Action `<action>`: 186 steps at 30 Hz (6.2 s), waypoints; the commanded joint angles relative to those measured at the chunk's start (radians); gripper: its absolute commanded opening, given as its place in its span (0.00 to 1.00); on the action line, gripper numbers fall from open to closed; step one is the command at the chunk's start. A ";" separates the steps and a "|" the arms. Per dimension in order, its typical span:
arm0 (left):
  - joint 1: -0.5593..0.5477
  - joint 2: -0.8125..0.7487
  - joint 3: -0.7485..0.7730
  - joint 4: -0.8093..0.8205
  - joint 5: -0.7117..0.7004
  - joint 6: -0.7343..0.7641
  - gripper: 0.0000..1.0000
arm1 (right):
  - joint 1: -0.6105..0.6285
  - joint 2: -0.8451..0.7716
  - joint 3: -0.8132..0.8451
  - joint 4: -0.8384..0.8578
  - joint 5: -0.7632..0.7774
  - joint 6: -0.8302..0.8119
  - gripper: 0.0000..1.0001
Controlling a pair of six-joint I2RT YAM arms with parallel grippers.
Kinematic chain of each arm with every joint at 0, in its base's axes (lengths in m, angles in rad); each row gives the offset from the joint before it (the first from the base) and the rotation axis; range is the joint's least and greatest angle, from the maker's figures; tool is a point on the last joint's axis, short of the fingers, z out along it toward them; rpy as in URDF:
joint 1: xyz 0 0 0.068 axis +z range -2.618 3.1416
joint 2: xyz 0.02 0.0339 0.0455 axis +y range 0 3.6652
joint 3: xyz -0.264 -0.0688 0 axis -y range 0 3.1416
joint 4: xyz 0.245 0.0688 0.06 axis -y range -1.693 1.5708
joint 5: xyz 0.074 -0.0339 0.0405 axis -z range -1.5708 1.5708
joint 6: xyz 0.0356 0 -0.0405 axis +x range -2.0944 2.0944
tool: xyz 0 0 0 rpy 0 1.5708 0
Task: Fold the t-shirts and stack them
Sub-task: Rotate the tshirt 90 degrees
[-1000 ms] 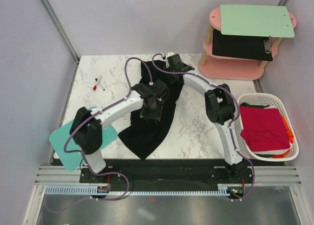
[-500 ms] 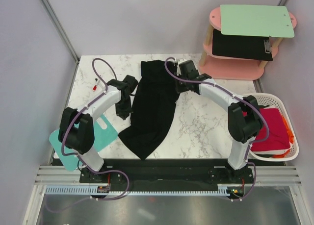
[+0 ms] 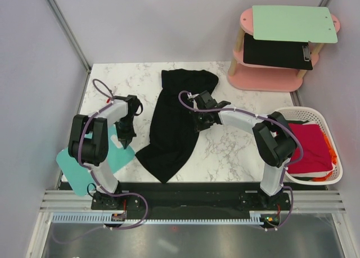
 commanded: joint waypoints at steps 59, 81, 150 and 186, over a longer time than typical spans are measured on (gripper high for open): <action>-0.195 -0.125 0.021 0.284 0.287 0.061 0.02 | -0.008 0.138 0.021 -0.221 0.522 -0.027 0.02; -0.581 -0.318 -0.152 0.475 0.370 -0.181 0.40 | 0.014 -0.337 -0.168 -0.072 0.251 -0.041 0.33; -0.966 -0.537 -0.304 0.349 -0.035 -0.540 0.53 | -0.021 -0.058 0.268 0.025 0.049 -0.052 0.47; -0.966 -0.434 -0.334 0.785 0.222 -0.532 0.02 | -0.124 -0.302 -0.071 0.005 0.112 -0.029 0.65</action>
